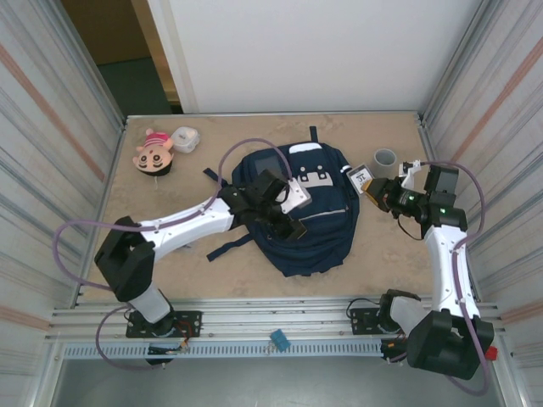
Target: Pack the student bag
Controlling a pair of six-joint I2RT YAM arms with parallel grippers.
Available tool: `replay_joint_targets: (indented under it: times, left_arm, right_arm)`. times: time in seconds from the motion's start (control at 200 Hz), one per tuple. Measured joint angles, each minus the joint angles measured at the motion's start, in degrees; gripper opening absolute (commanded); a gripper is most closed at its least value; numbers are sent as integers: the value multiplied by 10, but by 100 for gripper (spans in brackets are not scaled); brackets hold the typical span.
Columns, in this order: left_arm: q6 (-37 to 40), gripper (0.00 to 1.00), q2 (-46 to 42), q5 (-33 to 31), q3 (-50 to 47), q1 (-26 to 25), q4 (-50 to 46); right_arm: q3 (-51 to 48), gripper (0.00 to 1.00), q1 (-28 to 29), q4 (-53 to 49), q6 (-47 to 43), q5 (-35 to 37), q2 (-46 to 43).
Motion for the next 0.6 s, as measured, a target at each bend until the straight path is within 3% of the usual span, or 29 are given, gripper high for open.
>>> replay_joint_targets:
  times: [0.246,0.321,0.476,0.601]
  left_arm:
    - [110,84,75,-2,46,-3,-13]
    - [124,80,93,-7,56,-4,-17]
    - [134,38,105,-12,59,-11,-17]
    - [127,11,97,-20,58,-16,-8]
  right_arm:
    - [-10,13,0,-17,-1,-2,-14]
    - [-10,13,0,-24,-2,-2,-18]
    - [-10,13,-1,-40,-8,10,-25]
    - [-10,13,-11,-58,-16,27,-32]
